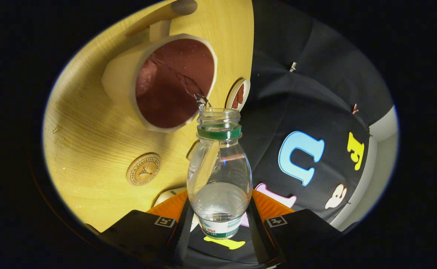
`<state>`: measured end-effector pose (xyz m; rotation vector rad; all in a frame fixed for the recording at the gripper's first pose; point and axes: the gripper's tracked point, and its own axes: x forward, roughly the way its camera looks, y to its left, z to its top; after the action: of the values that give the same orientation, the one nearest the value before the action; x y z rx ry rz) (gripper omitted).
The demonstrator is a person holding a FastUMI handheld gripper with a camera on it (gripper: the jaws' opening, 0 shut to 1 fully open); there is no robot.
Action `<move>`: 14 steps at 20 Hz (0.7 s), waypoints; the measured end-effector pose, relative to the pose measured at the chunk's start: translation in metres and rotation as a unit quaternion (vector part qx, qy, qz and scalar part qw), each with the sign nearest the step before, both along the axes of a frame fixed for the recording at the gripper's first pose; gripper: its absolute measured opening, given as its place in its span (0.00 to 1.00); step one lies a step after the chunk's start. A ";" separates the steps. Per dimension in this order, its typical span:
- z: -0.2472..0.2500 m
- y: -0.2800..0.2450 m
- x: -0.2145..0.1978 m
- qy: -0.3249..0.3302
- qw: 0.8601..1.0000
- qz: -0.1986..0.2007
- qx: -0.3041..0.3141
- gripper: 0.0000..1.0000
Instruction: Take the bottle from table, then pour the juice into the cup, finally place the bottle on the coaster
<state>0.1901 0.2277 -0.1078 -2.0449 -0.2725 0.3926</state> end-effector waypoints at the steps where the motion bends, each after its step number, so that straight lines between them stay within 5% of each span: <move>1: 0.001 0.001 0.000 -0.001 1.000 0.005 -0.008 0.72; 14: 0.012 0.018 -0.005 -0.033 0.993 0.069 -0.093 0.72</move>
<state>0.1846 0.2462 -0.0956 -2.2314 -0.4331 0.4500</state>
